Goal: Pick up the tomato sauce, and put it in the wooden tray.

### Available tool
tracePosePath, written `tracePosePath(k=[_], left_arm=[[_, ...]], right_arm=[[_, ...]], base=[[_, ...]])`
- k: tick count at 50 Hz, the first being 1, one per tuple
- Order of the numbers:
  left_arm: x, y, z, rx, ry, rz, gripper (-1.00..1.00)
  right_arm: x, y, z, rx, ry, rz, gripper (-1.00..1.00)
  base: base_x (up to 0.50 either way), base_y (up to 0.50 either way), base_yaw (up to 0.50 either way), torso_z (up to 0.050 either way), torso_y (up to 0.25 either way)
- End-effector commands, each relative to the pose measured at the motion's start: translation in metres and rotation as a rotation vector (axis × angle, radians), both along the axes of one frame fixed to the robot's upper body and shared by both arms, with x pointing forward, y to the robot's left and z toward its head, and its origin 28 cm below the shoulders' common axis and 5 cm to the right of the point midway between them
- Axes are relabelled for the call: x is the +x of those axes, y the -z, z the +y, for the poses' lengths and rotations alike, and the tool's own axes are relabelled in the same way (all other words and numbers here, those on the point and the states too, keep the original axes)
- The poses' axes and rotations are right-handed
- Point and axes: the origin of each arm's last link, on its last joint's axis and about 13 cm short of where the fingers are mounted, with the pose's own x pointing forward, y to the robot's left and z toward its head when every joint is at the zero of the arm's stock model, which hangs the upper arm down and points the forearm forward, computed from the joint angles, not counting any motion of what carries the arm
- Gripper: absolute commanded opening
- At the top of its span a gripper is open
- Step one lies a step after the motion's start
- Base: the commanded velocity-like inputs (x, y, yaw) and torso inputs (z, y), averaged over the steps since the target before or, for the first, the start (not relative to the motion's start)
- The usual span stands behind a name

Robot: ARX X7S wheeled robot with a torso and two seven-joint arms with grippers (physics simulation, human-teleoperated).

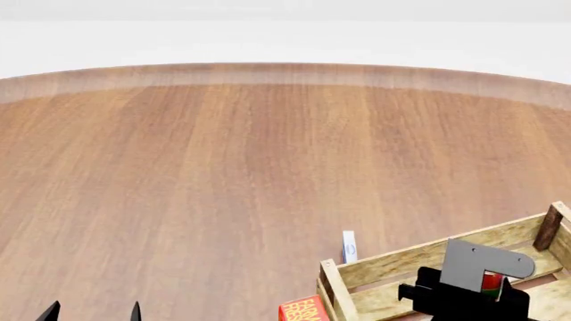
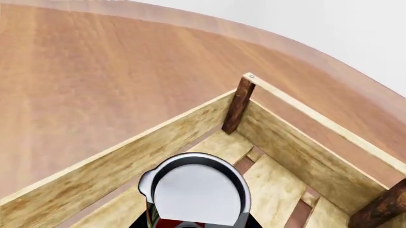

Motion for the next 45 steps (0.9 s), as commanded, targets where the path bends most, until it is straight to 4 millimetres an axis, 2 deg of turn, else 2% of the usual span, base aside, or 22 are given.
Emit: tracePosePath(k=[1, 31, 32, 45], left_arm=[[0.0000, 0.0000, 0.0000, 0.000, 0.000, 0.000, 1.00], [0.0000, 0.0000, 0.0000, 0.000, 0.000, 0.000, 1.00], [0.0000, 0.0000, 0.0000, 0.000, 0.000, 0.000, 1.00], [0.0000, 0.0000, 0.0000, 0.000, 0.000, 0.000, 1.00]], right_arm=[[-0.0001, -0.0003, 0.0000, -0.023, -0.013, 0.036, -1.00], [-0.0005, 0.0005, 0.0011, -0.003, -0.029, 0.037, -1.00], [-0.0005, 0.0006, 0.0011, 0.001, -0.032, 0.038, 1.00], [-0.0008, 0.0009, 0.0013, 0.009, -0.036, 0.043, 1.00]], base=[[0.00, 0.00, 0.00, 0.000, 0.000], [0.00, 0.00, 0.00, 0.000, 0.000], [0.00, 0.00, 0.00, 0.000, 0.000], [0.00, 0.00, 0.00, 0.000, 0.000]])
